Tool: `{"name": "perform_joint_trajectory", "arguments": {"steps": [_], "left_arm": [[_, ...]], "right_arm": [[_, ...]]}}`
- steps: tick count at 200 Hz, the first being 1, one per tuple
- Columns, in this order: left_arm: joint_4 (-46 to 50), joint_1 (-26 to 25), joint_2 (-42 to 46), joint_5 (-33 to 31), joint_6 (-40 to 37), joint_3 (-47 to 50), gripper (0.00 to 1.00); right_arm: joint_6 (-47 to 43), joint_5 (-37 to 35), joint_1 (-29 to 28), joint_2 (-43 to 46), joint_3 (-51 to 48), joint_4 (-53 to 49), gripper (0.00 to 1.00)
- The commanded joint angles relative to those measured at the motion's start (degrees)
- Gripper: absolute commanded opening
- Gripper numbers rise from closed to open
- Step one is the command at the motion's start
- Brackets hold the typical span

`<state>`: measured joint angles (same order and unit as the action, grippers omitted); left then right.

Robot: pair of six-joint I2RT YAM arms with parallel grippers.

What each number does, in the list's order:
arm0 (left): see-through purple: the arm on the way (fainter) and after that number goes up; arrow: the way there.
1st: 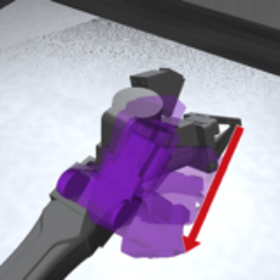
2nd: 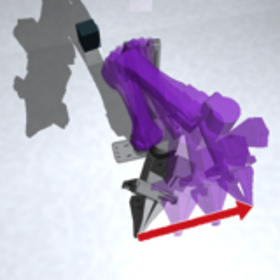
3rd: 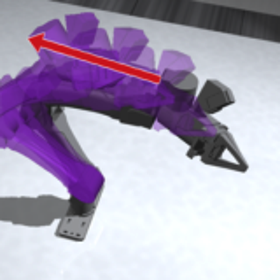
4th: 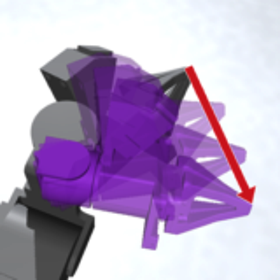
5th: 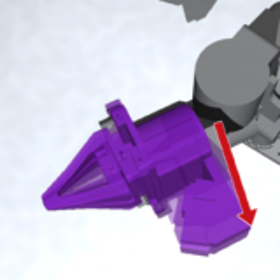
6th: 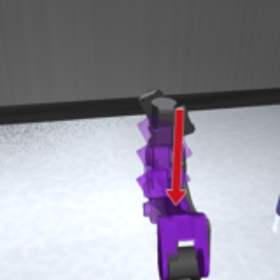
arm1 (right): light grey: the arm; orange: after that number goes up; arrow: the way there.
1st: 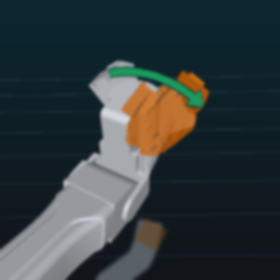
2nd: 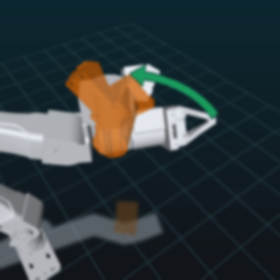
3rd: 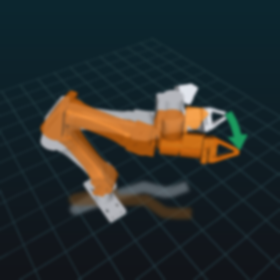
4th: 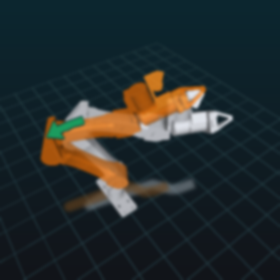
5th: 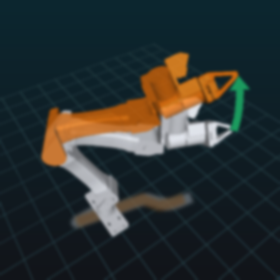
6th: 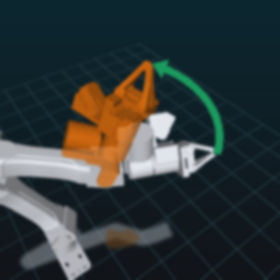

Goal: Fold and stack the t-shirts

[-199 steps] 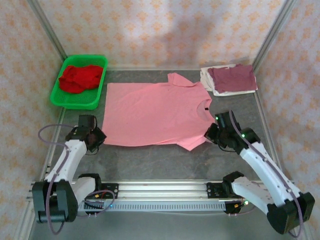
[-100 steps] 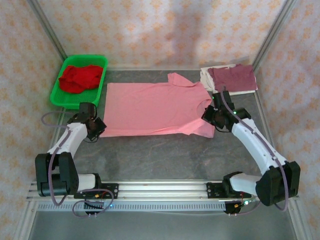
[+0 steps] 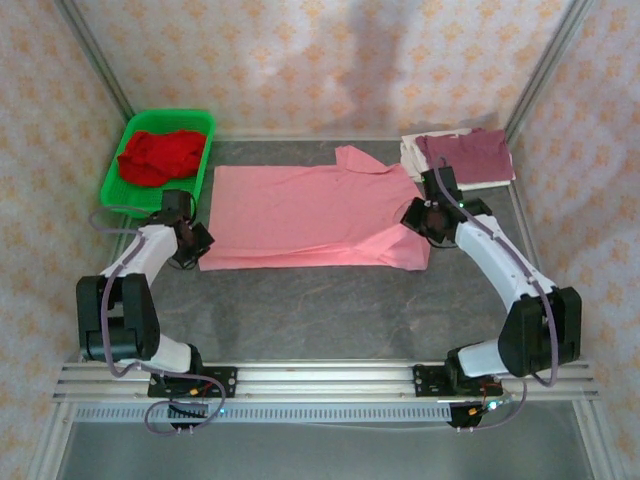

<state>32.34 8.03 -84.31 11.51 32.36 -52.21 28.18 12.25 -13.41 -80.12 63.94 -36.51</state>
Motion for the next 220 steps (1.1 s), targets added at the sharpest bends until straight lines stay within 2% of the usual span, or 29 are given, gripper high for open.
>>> {"name": "perform_joint_trajectory", "arguments": {"steps": [1,47,71,78,90,100,104,136,160,186,220], "left_arm": [[0.98,0.58,-1.47,-2.45,-1.42,-2.34,0.0],[0.03,0.58,-6.58,-2.37,-1.42,-5.37,0.0],[-0.45,0.62,-9.79,-2.44,-1.42,-8.88,0.05],[-0.2,0.6,-10.87,-2.95,-1.42,-10.32,0.09],[0.5,0.61,-12.62,-3.09,-2.99,-13.21,0.26],[0.62,0.61,-13.51,-2.77,-3.1,-15.35,0.43],[0.7,0.62,-13.72,-2.66,-3.2,-16.16,0.47],[1.01,0.53,-11.27,-4.22,-2.09,-17.31,0.5],[-0.56,-1.39,-4.32,-5.1,-2.08,-10.87,0.51],[-2.46,-5.69,1.87,-5.34,-2.42,-2.65,0.5],[-5.43,-9.2,2.55,-3.51,-2.74,2.66,0.48]], "right_arm": [[-1.29,0.19,0.86,-1.62,2.58,1.6,0.0],[-2.05,0.71,1.24,-6.63,6.39,2.5,0.0],[-2.43,0.76,1.76,-10.58,10.89,3.03,0.0],[-2.67,0.55,1.94,-11.88,12.5,3.44,0.0],[-3.1,-0.58,2.29,-14.85,15.99,3.39,0.05],[-3.43,-0.29,2.88,-17.68,19.39,3.02,0.27],[-3.75,0.24,3.09,-18.89,21.03,2.62,0.31],[-5.04,1.91,3.92,-22.93,28.68,0.32,0.32],[-4.53,5.57,3.83,-17.47,22.25,2.97,0.32],[-2.33,8.22,2.29,-9.06,8.18,7.21,0.32],[0.45,9.8,0.39,-5.07,-3.24,10.63,0.32]]}}
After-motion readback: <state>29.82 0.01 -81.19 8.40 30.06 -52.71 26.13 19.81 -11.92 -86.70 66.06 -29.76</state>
